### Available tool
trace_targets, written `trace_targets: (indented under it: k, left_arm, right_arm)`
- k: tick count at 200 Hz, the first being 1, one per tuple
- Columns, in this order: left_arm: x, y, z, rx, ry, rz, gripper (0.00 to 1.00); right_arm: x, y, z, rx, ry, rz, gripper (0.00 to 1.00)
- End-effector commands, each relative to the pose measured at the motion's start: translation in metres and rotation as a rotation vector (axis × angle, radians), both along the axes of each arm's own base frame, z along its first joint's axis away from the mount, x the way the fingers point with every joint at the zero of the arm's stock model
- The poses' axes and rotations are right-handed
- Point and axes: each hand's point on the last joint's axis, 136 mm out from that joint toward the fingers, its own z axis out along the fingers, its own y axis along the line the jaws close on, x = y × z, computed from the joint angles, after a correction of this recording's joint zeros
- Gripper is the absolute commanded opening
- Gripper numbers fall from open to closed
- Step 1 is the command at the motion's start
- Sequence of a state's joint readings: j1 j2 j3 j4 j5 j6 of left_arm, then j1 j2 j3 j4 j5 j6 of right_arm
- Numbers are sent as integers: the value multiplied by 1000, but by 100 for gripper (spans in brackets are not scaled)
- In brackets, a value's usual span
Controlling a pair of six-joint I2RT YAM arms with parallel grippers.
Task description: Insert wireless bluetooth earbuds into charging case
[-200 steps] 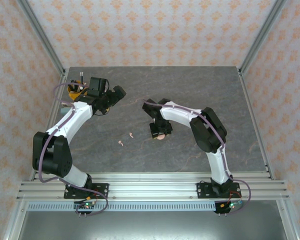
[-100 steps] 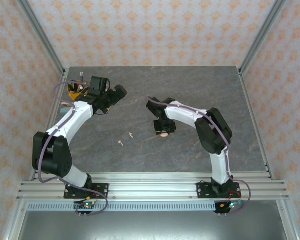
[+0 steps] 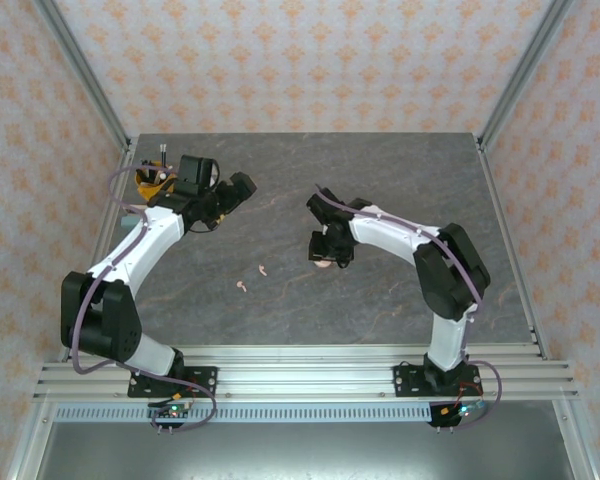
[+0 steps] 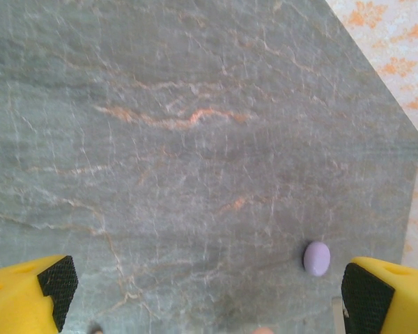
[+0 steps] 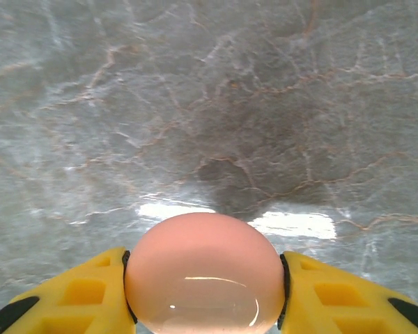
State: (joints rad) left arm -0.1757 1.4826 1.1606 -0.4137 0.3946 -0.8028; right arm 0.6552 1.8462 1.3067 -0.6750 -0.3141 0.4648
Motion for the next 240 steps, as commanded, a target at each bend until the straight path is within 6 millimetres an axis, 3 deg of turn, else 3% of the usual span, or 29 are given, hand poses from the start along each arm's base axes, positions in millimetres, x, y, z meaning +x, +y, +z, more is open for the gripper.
trace_targets:
  k: [1, 69, 104, 156, 240]
  left_arm:
    - [-6, -14, 12, -96, -16, -6, 100]
    - [-8, -52, 19, -345, 90, 63, 100]
    - [-14, -69, 8, -436, 217, 113, 100]
    - [-23, -87, -19, -523, 379, 175, 100]
    - [-12, -132, -26, -616, 451, 154, 100]
  right_arm:
    - [10, 17, 28, 160, -69, -17, 40]
    - [20, 32, 70, 380, -228, 53, 40]
    - [25, 42, 86, 476, -331, 97, 40]
    - [36, 52, 102, 559, -439, 116, 40]
    - [50, 65, 109, 599, -490, 144, 40]
